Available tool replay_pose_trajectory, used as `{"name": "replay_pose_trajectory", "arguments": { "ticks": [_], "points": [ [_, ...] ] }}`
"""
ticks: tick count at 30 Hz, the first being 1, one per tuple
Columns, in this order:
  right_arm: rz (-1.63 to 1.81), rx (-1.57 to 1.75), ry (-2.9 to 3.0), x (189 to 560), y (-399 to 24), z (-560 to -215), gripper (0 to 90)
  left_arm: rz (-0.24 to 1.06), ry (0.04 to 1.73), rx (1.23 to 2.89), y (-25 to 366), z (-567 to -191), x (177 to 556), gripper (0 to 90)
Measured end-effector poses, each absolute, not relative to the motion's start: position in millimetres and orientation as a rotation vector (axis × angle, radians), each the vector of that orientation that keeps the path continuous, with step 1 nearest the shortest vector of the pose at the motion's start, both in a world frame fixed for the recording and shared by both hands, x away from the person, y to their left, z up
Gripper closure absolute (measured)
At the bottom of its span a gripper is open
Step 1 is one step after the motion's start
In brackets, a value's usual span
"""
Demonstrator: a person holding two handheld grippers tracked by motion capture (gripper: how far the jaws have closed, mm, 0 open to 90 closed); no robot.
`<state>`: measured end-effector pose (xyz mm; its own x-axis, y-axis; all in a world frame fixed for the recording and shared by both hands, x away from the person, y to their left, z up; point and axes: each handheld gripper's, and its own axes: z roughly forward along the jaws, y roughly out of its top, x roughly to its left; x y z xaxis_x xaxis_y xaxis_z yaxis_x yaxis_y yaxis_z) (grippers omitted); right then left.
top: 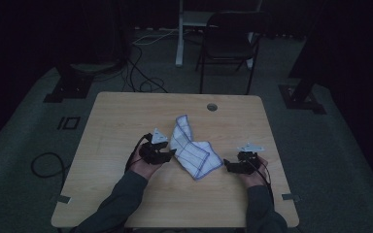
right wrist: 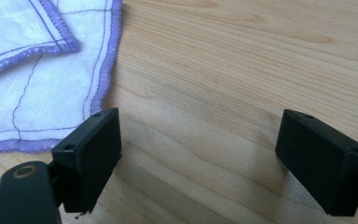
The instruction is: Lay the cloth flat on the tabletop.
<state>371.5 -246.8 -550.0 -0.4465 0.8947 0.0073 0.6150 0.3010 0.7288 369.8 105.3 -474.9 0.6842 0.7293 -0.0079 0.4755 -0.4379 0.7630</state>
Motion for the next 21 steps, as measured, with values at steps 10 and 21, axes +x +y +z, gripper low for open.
{"name": "replay_pose_trajectory", "arguments": {
  "ticks": [10, 21],
  "points": [
    [0.946, 1.349, 2.173, 371, -247, -550, 14.6, 0.406, 0.879, 2.154, 85, -477, 374, 52.9],
    [0.947, 1.346, 2.175, 371, -247, -550, 15.3, 0.385, 0.834, 2.185, 64, -484, 378, 51.8]
  ]
}}
